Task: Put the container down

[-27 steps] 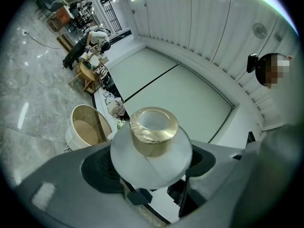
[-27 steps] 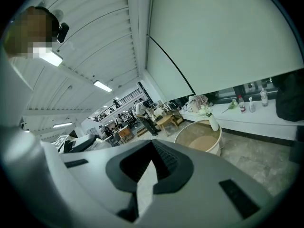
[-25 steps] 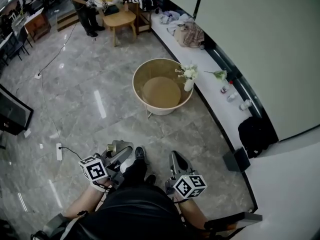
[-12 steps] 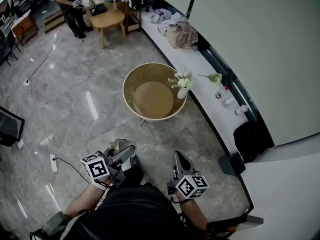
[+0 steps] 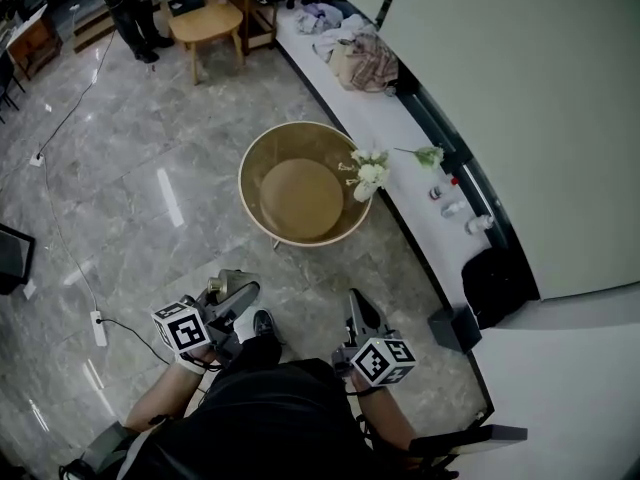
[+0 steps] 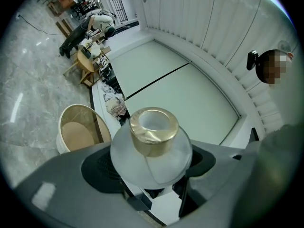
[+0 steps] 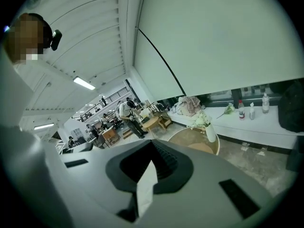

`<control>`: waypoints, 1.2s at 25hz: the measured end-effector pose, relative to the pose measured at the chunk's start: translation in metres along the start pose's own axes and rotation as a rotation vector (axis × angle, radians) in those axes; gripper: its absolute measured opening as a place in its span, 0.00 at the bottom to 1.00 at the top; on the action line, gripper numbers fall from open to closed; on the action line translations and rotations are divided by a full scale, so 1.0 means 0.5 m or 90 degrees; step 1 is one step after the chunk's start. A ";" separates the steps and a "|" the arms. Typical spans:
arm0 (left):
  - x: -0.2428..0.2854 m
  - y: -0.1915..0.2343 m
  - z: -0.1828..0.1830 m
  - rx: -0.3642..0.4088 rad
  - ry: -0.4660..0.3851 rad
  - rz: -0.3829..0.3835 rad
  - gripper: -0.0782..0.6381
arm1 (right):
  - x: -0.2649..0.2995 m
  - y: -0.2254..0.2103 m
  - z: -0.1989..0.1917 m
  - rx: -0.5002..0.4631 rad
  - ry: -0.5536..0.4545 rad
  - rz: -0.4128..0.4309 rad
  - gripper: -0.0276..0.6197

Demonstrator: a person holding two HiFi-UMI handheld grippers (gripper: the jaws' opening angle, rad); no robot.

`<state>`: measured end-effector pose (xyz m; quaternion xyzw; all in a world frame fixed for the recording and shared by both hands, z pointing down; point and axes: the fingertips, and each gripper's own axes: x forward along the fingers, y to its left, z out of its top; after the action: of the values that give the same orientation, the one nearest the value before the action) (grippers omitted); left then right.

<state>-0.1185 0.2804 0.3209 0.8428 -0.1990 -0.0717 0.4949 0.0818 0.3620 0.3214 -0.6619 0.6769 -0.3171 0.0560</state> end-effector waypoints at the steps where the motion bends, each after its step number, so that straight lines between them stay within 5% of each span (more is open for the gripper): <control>1: 0.001 0.009 0.012 0.005 0.000 0.001 0.59 | 0.012 0.003 0.006 -0.003 0.000 -0.001 0.05; 8: 0.007 0.034 0.071 0.018 -0.015 0.007 0.59 | 0.079 0.020 0.008 -0.001 0.020 0.011 0.05; 14: 0.040 0.067 0.119 -0.057 -0.044 0.003 0.59 | 0.154 -0.001 0.012 0.027 0.043 0.021 0.05; 24: 0.186 0.176 0.230 0.032 -0.064 0.084 0.59 | 0.362 -0.060 0.119 0.024 0.062 0.081 0.05; 30: 0.280 0.258 0.290 0.029 -0.082 0.139 0.59 | 0.489 -0.109 0.159 0.012 0.111 0.111 0.05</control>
<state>-0.0710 0.0510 0.3705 0.8209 -0.3225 -0.0671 0.4664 0.1396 0.1103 0.3698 -0.5697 0.7315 -0.3735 0.0305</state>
